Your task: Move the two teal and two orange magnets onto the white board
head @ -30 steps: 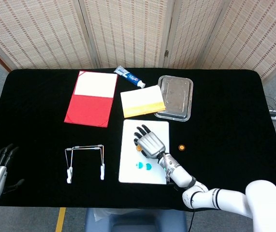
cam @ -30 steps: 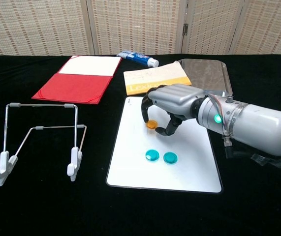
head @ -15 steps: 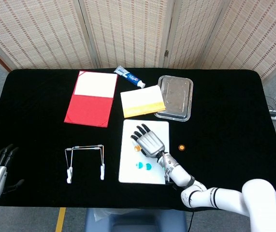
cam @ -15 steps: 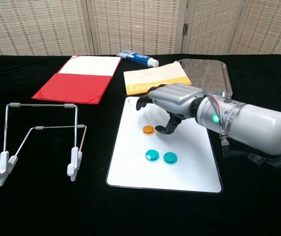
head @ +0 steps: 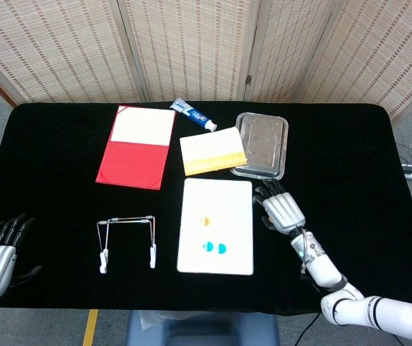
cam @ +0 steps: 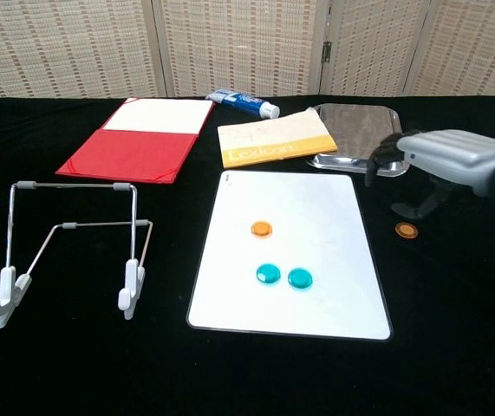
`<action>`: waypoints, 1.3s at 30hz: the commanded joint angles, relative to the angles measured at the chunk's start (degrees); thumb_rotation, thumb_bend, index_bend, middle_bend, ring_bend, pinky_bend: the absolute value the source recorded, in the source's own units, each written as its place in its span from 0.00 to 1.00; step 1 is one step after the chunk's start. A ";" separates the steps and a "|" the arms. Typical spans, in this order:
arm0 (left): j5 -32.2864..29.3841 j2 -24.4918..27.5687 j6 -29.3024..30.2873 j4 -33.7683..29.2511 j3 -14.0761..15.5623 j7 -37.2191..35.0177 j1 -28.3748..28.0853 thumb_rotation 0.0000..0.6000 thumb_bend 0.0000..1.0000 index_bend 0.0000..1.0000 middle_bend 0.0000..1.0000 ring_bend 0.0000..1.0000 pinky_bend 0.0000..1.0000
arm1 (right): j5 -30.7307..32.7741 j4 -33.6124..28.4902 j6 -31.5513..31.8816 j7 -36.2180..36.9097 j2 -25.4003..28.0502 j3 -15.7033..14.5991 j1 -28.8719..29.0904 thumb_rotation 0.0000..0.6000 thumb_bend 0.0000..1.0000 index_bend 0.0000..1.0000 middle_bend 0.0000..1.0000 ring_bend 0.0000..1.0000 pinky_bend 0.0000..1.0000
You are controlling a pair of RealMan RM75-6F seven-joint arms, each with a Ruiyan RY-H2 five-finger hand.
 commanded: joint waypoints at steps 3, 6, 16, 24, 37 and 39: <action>0.16 0.18 0.24 -0.52 -0.03 0.34 -0.01 1.00 0.21 0.04 0.01 0.05 0.00 | -1.07 2.38 -0.15 2.36 0.29 -1.65 -1.91 1.00 0.46 0.36 0.20 0.02 0.00; 0.21 0.29 0.20 -0.79 0.07 0.60 -0.01 1.00 0.21 0.04 0.01 0.05 0.00 | -1.63 4.62 -0.75 3.32 -0.53 -2.04 -2.30 1.00 0.47 0.36 0.20 0.02 0.00; -0.15 0.58 0.32 -1.13 0.14 0.84 0.20 1.00 0.21 0.04 0.01 0.05 0.00 | -3.19 8.50 -2.15 5.55 -2.73 -2.16 -2.86 1.00 0.46 0.36 0.20 0.02 0.00; -0.17 0.29 -0.02 -1.00 0.11 0.94 -0.04 1.00 0.21 0.04 0.01 0.05 0.00 | -3.77 9.82 -2.82 5.42 -3.78 -1.93 -3.12 1.00 0.46 0.37 0.20 0.02 0.00; -0.47 0.07 -0.06 -0.28 0.20 0.38 0.11 1.00 0.21 0.04 0.01 0.05 0.00 | -3.62 11.22 -3.65 4.63 -5.00 -0.86 -3.11 1.00 0.46 0.49 0.22 0.03 0.00; -0.45 0.01 -0.09 -0.19 0.23 0.33 0.11 1.00 0.21 0.04 0.01 0.05 0.00 | -3.62 11.24 -3.53 4.50 -5.00 -0.68 -3.18 1.00 0.46 0.51 0.23 0.04 0.00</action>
